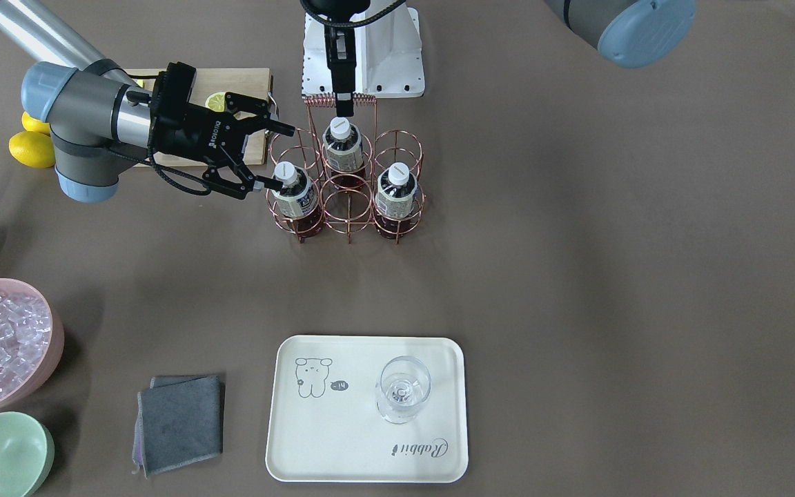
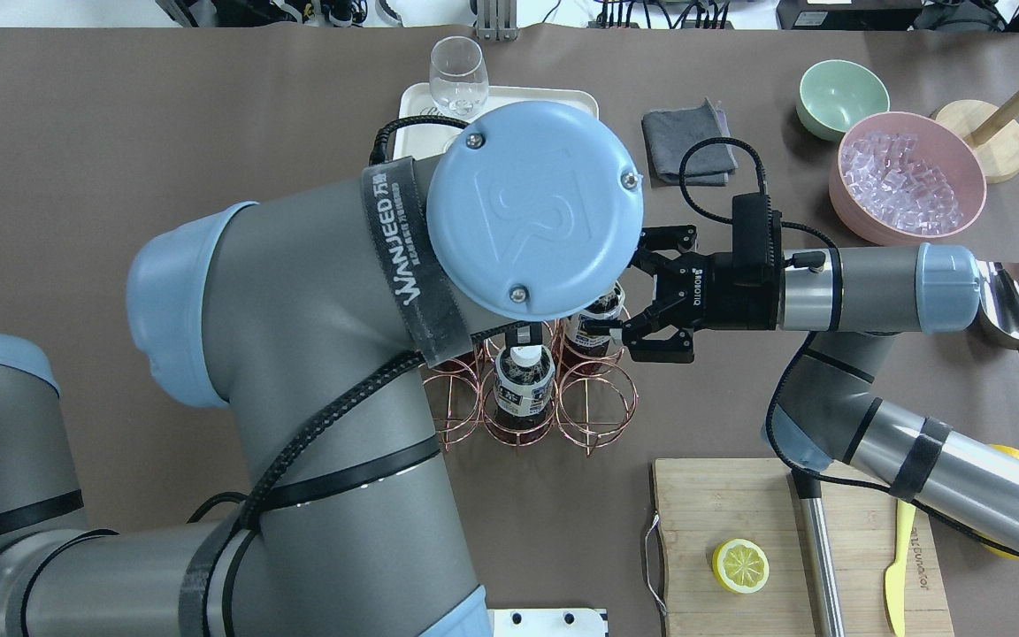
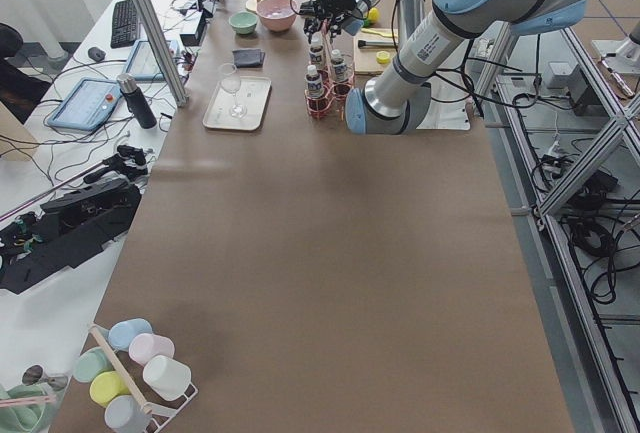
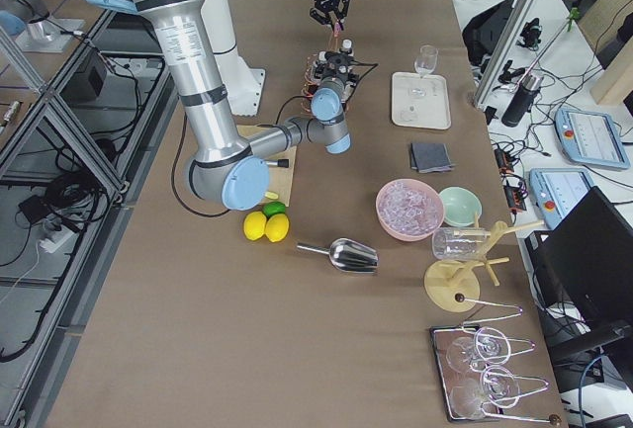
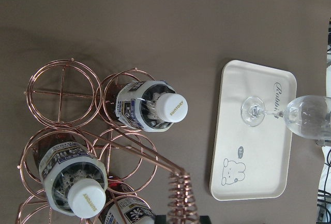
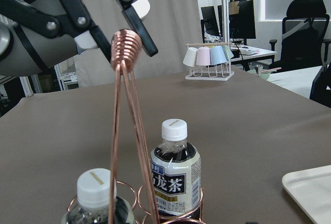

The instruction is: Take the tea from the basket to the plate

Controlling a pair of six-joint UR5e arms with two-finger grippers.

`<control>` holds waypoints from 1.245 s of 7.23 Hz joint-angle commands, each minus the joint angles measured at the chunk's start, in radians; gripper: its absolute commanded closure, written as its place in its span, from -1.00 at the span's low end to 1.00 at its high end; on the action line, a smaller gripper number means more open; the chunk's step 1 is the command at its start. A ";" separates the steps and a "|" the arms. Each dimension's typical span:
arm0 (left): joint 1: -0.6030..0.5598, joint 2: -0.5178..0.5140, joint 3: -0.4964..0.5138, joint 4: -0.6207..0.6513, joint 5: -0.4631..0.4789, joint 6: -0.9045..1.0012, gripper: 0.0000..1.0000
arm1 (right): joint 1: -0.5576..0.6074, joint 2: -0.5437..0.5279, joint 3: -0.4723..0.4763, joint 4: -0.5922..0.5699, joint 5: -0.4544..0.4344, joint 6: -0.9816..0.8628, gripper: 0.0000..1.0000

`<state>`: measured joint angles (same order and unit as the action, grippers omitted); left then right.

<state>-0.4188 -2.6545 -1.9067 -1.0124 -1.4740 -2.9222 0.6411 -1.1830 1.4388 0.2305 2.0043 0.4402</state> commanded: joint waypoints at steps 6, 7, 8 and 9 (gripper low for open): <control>-0.002 0.001 -0.002 0.003 0.003 0.000 1.00 | 0.064 -0.012 0.110 -0.017 0.004 0.027 1.00; -0.003 0.001 -0.005 0.003 0.001 0.000 1.00 | 0.087 -0.020 0.180 -0.075 0.010 0.034 1.00; -0.006 -0.001 -0.009 0.005 0.001 0.000 1.00 | 0.139 -0.011 0.237 -0.139 0.019 0.057 1.00; -0.027 -0.004 -0.011 0.008 -0.002 0.000 1.00 | 0.208 0.012 0.283 -0.198 0.031 0.110 1.00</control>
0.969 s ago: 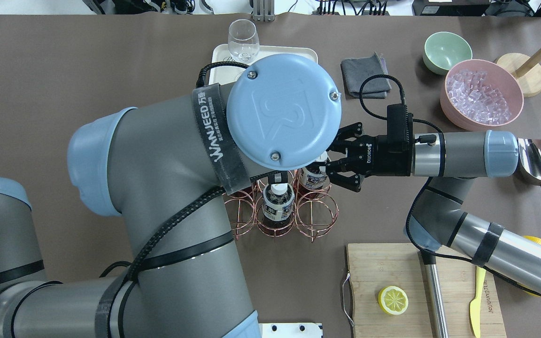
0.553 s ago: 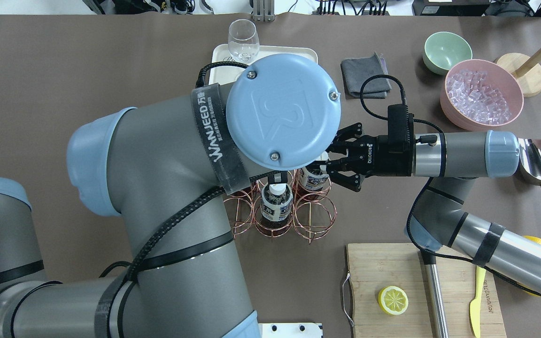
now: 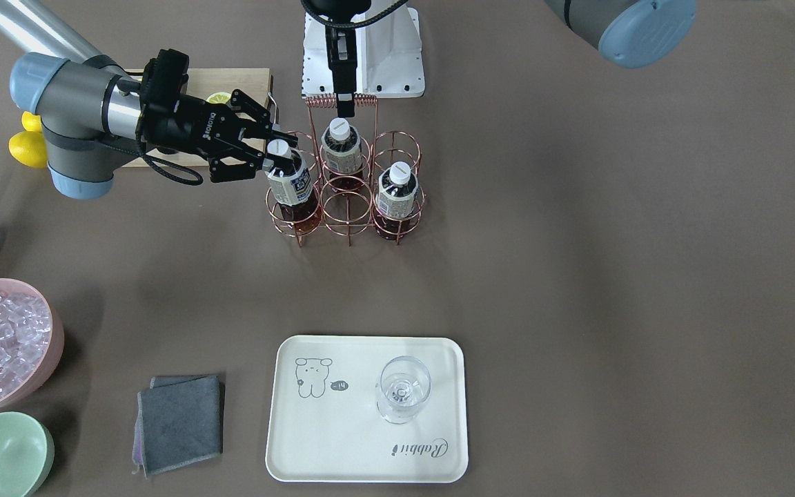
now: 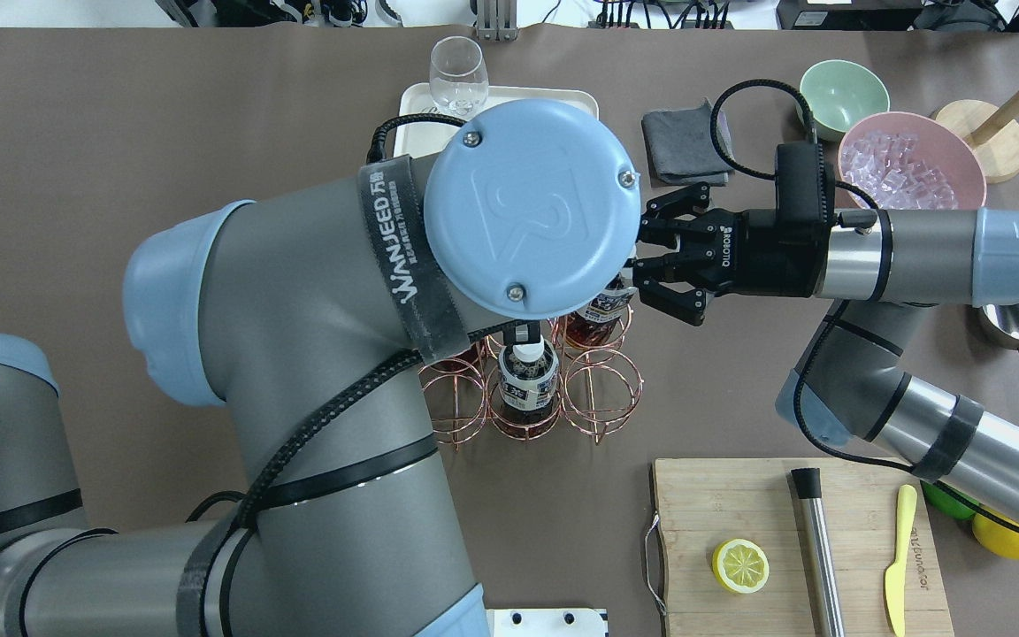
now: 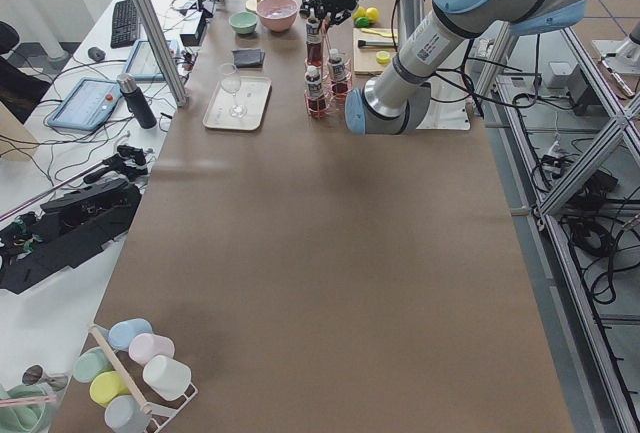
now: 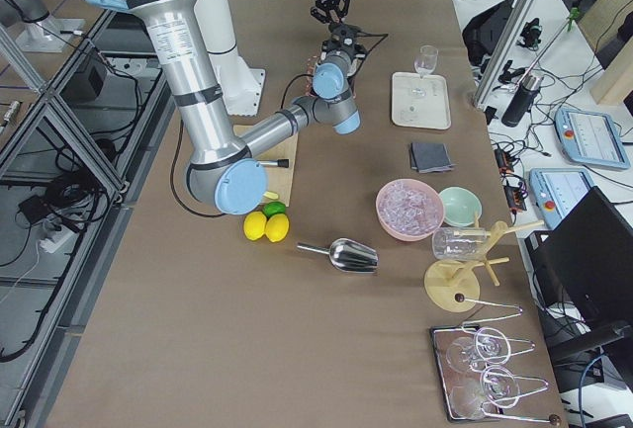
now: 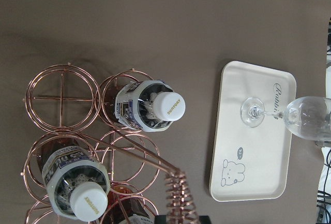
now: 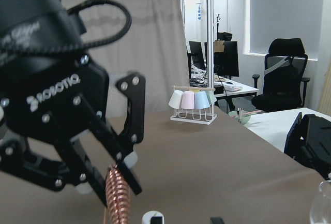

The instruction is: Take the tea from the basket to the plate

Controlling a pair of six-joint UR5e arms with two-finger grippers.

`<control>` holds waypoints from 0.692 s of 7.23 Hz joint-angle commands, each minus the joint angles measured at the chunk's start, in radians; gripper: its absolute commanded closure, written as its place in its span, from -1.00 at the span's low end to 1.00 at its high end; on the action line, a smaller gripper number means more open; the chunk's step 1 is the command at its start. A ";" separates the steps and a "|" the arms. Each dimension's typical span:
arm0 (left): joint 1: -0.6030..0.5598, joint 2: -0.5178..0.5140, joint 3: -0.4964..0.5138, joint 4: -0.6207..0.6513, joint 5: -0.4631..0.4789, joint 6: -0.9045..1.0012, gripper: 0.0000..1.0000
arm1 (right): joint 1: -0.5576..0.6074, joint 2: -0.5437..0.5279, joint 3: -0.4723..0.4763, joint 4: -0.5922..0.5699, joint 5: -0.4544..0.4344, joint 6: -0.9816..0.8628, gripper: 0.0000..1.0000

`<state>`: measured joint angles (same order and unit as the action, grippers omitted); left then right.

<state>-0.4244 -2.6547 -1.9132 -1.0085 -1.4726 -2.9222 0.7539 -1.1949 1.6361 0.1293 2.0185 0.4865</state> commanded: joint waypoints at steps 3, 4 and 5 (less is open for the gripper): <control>-0.065 -0.004 -0.058 0.030 -0.009 0.067 1.00 | 0.289 0.081 0.076 -0.213 0.028 0.110 1.00; -0.103 0.002 -0.067 0.033 -0.011 0.102 1.00 | 0.332 0.121 -0.011 -0.227 0.026 0.107 1.00; -0.135 0.051 -0.094 0.034 -0.040 0.150 1.00 | 0.366 0.199 -0.157 -0.226 0.026 0.104 1.00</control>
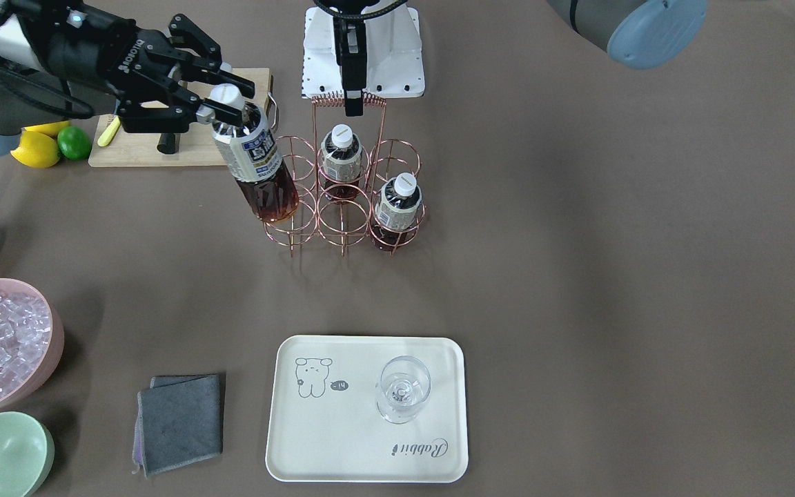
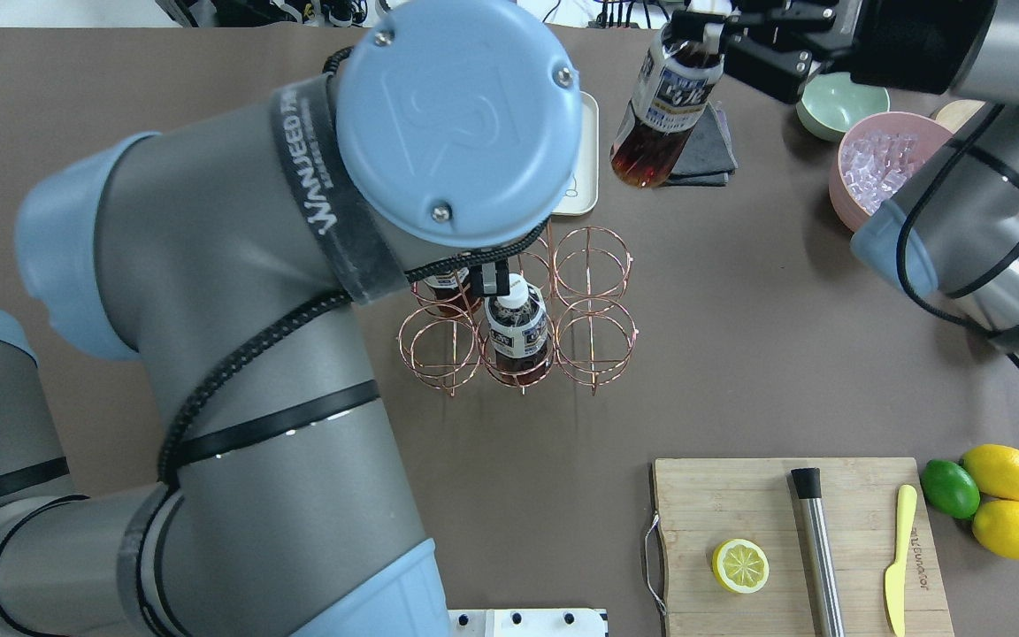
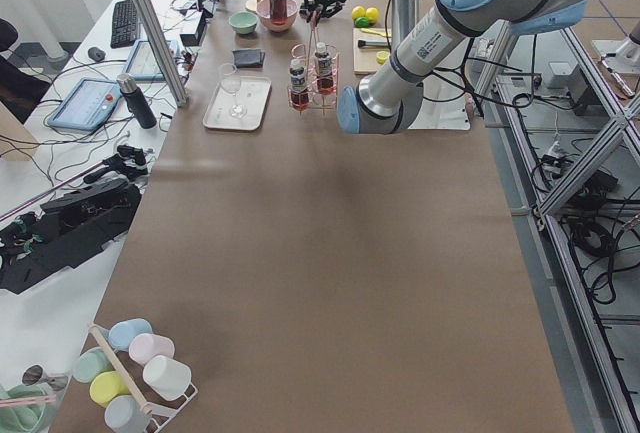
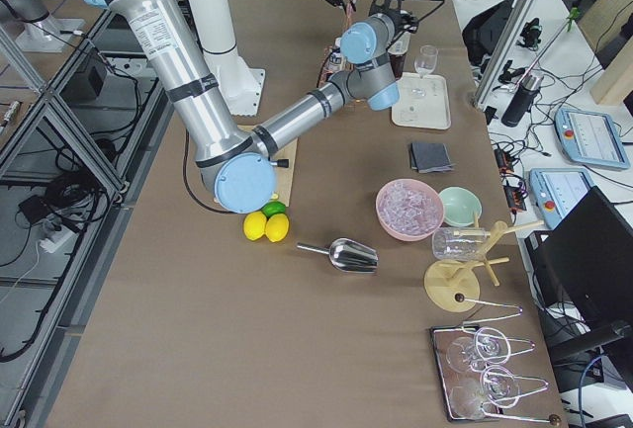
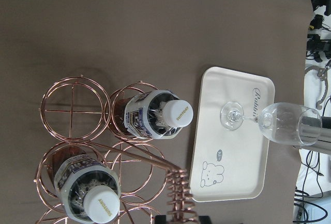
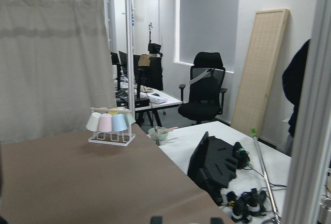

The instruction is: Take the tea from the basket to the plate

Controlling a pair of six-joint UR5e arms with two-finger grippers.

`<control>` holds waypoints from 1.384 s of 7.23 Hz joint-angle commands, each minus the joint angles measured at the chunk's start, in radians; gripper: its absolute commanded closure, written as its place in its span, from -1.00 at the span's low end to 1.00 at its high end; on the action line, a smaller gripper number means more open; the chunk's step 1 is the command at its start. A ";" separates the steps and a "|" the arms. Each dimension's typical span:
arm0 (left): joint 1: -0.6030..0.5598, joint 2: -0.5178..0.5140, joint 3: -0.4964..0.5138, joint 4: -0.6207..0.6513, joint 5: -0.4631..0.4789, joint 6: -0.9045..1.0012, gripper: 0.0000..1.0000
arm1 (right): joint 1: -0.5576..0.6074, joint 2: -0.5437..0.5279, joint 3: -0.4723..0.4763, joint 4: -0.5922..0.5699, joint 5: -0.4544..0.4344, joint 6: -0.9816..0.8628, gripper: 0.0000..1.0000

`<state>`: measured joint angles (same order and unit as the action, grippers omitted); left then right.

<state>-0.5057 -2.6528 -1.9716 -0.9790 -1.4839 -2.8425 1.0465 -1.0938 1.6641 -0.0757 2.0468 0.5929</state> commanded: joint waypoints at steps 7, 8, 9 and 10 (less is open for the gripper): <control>-0.866 0.531 0.267 -0.489 -0.522 0.766 1.00 | -0.164 0.362 -0.663 0.043 -0.417 -0.007 1.00; -0.936 0.530 0.466 -0.693 -0.524 0.778 1.00 | -0.204 0.364 -0.693 0.075 -0.466 -0.007 1.00; -0.968 0.525 0.638 -0.868 -0.523 0.796 1.00 | -0.227 0.361 -0.725 0.120 -0.488 -0.007 1.00; -0.978 0.527 0.722 -0.976 -0.516 0.793 1.00 | -0.244 0.356 -0.750 0.154 -0.508 -0.007 1.00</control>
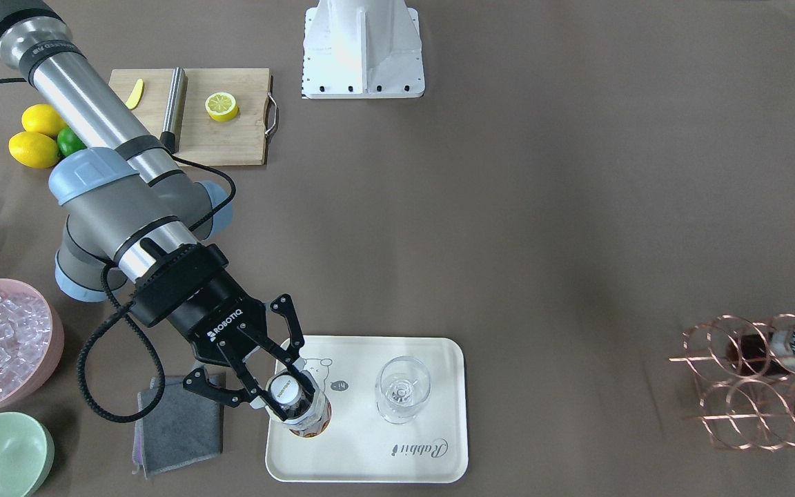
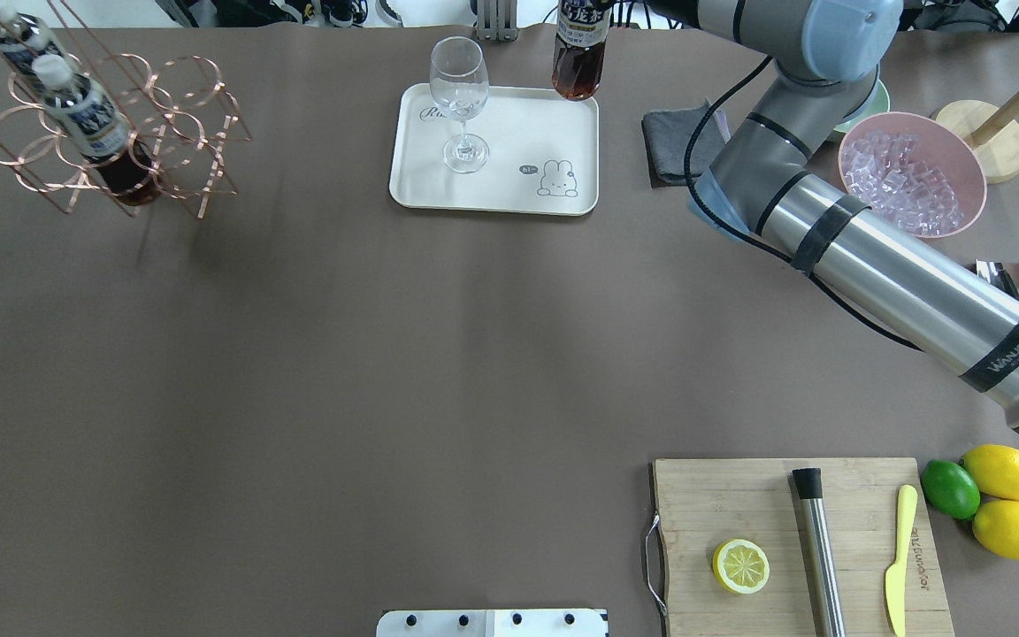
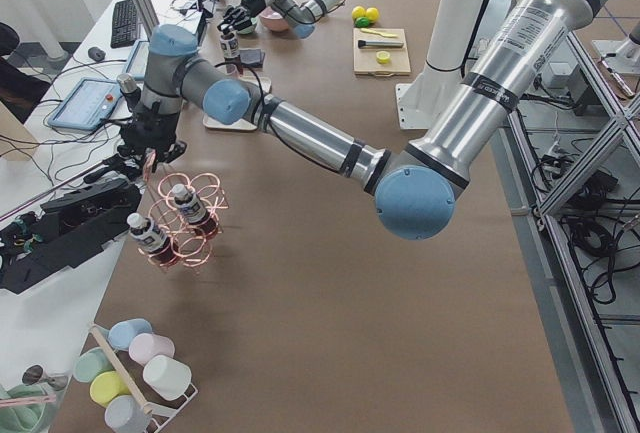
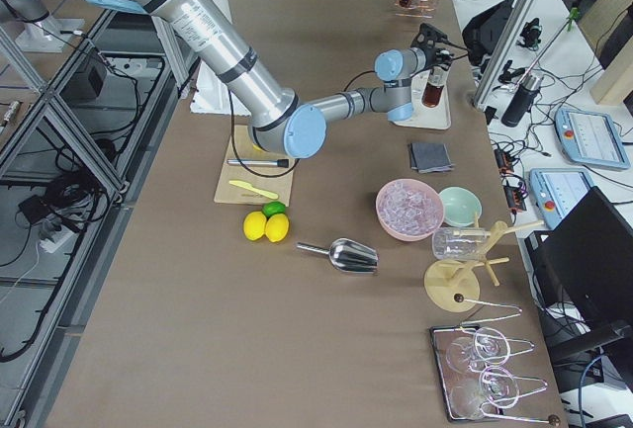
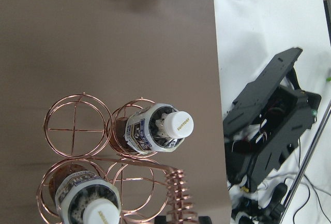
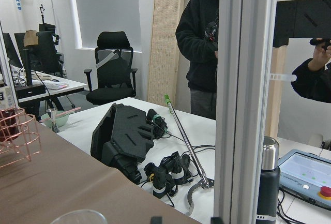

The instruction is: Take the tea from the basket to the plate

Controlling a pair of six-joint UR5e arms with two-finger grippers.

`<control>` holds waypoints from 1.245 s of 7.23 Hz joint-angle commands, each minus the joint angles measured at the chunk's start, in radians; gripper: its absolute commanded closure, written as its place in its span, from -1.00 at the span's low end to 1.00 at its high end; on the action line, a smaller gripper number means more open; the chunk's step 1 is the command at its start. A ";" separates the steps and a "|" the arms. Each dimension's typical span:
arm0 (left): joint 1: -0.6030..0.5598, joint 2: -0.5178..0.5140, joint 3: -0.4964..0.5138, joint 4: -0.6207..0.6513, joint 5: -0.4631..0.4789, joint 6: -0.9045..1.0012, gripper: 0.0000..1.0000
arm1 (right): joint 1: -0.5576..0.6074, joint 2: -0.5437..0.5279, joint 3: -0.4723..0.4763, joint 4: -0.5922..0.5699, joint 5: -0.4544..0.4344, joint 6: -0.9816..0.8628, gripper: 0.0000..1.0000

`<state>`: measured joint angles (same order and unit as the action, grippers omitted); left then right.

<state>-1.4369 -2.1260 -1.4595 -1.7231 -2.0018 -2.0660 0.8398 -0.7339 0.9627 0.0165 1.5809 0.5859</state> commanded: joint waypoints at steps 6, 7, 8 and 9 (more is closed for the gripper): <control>-0.106 0.099 0.088 -0.199 -0.128 0.101 -0.96 | -0.070 -0.021 -0.082 0.115 -0.055 -0.015 1.00; -0.105 0.232 -0.056 -0.196 -0.162 0.277 -0.96 | -0.073 -0.024 -0.081 0.121 -0.056 -0.015 1.00; -0.102 0.399 -0.216 -0.196 -0.166 0.466 -0.96 | -0.073 -0.025 -0.081 0.123 -0.056 -0.015 1.00; -0.096 0.538 -0.342 -0.197 -0.170 0.633 -0.96 | -0.074 -0.027 -0.081 0.123 -0.056 -0.015 1.00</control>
<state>-1.5400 -1.8295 -1.5728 -1.9210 -2.1556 -1.7159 0.7676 -0.7579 0.8819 0.1379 1.5251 0.5707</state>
